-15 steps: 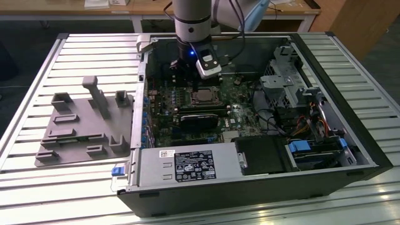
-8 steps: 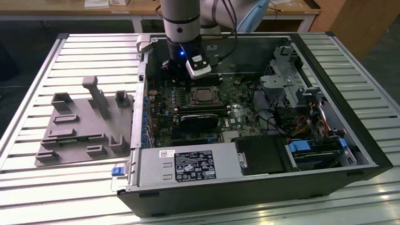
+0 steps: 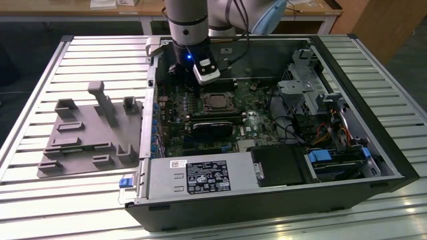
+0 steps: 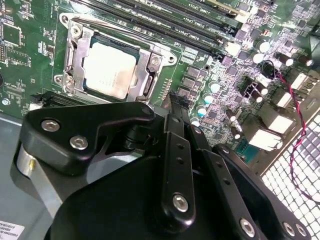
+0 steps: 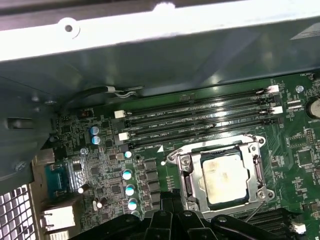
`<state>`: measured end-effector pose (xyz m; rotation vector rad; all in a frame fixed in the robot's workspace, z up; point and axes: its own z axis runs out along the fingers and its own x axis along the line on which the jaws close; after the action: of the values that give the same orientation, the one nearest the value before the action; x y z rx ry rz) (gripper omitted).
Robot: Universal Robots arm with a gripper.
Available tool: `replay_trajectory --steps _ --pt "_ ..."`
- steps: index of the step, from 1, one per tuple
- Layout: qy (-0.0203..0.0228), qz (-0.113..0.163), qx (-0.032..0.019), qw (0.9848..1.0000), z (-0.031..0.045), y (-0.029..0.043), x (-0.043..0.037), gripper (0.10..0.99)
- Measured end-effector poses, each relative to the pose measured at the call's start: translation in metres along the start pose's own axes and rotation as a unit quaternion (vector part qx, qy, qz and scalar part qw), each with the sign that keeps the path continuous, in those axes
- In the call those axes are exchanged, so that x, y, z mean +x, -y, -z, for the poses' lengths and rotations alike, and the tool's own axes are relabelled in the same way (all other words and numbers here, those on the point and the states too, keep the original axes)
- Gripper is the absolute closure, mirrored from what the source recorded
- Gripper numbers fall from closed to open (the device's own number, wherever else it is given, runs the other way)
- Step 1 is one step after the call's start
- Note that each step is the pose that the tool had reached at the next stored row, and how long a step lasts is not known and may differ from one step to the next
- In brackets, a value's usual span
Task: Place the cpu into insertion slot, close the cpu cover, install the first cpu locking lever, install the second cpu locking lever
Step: 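Install the first cpu locking lever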
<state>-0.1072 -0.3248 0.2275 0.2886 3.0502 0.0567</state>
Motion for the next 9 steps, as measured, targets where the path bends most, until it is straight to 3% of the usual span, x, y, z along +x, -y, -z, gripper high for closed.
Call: replay_trajectory --steps 9 --pt "0.0001 0.0 0.0001 1.0 0.0136 -0.001 -0.0009 0.98"
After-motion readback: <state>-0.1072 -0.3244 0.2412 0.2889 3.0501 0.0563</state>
